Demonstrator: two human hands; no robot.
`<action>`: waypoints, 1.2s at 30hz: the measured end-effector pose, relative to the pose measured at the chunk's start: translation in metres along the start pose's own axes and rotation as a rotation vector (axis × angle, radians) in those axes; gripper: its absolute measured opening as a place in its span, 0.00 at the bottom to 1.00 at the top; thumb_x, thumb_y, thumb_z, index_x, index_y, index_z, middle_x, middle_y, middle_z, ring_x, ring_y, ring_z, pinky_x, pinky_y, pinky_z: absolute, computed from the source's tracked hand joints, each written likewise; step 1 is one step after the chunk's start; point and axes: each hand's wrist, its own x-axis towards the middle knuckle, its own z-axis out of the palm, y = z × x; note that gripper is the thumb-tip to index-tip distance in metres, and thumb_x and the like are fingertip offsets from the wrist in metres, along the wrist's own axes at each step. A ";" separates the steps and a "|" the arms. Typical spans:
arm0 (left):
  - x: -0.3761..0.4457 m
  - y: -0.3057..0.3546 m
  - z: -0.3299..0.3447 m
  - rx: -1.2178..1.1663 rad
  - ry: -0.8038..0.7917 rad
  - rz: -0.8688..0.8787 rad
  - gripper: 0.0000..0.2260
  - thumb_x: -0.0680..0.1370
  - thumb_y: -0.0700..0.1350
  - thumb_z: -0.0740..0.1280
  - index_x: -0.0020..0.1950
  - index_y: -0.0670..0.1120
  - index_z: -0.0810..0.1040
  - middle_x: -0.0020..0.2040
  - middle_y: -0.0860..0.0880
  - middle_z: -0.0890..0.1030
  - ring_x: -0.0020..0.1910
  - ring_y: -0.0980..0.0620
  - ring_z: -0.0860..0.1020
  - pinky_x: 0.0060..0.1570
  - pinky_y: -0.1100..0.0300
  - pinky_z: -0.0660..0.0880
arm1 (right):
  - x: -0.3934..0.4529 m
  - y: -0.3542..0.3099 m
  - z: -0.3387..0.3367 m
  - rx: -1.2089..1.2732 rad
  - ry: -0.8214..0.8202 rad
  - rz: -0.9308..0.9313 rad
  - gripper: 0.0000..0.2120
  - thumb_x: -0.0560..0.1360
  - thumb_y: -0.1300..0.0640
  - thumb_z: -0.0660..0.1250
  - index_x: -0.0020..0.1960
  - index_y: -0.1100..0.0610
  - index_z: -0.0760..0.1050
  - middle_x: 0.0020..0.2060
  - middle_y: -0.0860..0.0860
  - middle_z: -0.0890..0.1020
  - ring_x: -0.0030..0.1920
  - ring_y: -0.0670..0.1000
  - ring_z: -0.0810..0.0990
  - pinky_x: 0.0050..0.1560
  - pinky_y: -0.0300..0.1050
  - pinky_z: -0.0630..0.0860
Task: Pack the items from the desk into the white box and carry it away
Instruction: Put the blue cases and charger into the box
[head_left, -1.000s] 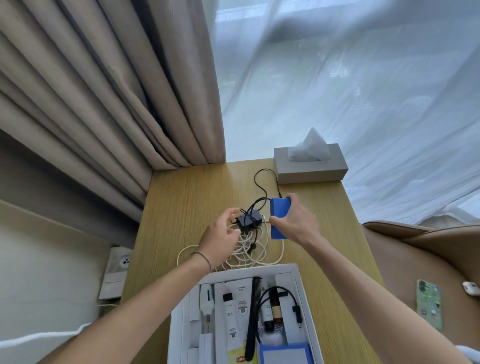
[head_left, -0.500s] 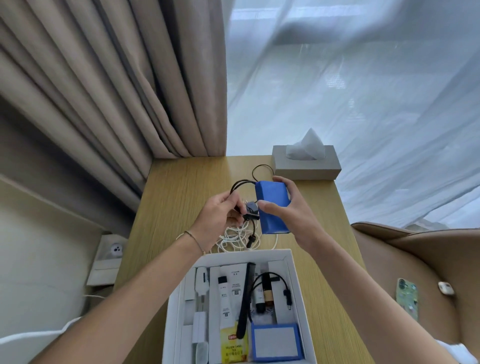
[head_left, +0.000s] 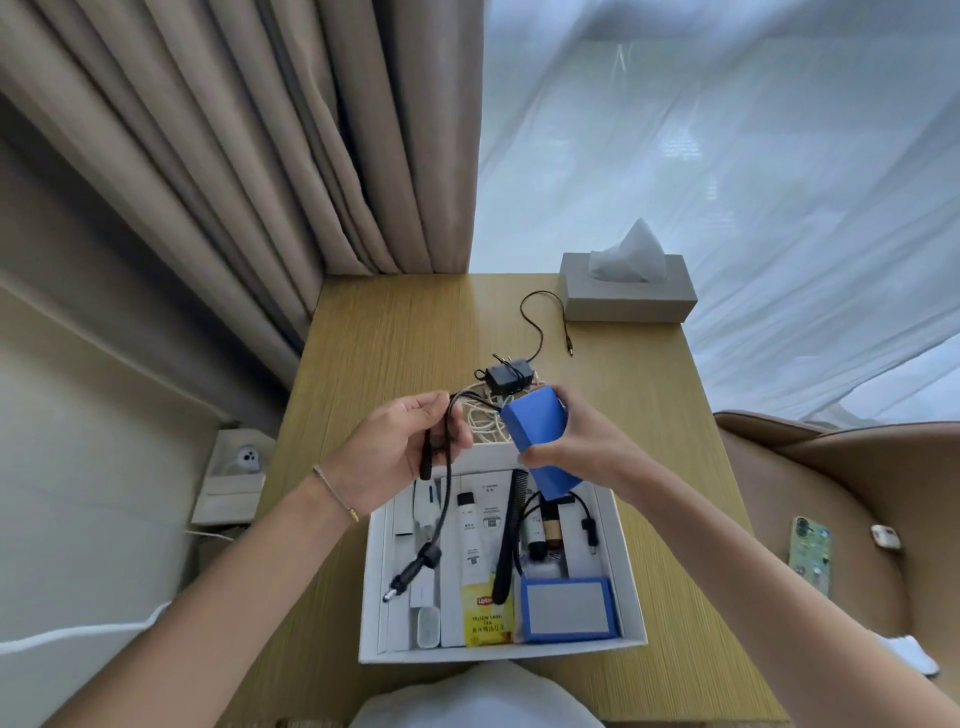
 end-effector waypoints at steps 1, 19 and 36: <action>-0.003 -0.006 -0.002 -0.072 0.034 -0.041 0.10 0.83 0.45 0.60 0.45 0.42 0.75 0.36 0.44 0.77 0.36 0.50 0.77 0.38 0.60 0.79 | 0.000 0.003 0.003 -0.057 -0.002 0.002 0.39 0.63 0.51 0.80 0.67 0.42 0.61 0.54 0.51 0.74 0.47 0.52 0.82 0.37 0.41 0.78; -0.038 -0.065 -0.030 -0.283 0.257 -0.242 0.13 0.84 0.45 0.55 0.44 0.43 0.74 0.26 0.53 0.63 0.20 0.58 0.60 0.21 0.65 0.58 | -0.009 0.026 0.043 -0.597 -0.044 -0.226 0.42 0.63 0.47 0.76 0.72 0.41 0.60 0.55 0.42 0.74 0.48 0.51 0.79 0.43 0.44 0.78; -0.049 -0.042 -0.018 -0.078 0.053 -0.234 0.10 0.85 0.45 0.55 0.50 0.43 0.73 0.31 0.50 0.64 0.26 0.55 0.65 0.28 0.62 0.64 | -0.025 0.025 0.143 0.234 -0.292 0.151 0.20 0.71 0.61 0.69 0.60 0.45 0.75 0.57 0.59 0.81 0.55 0.54 0.79 0.64 0.55 0.74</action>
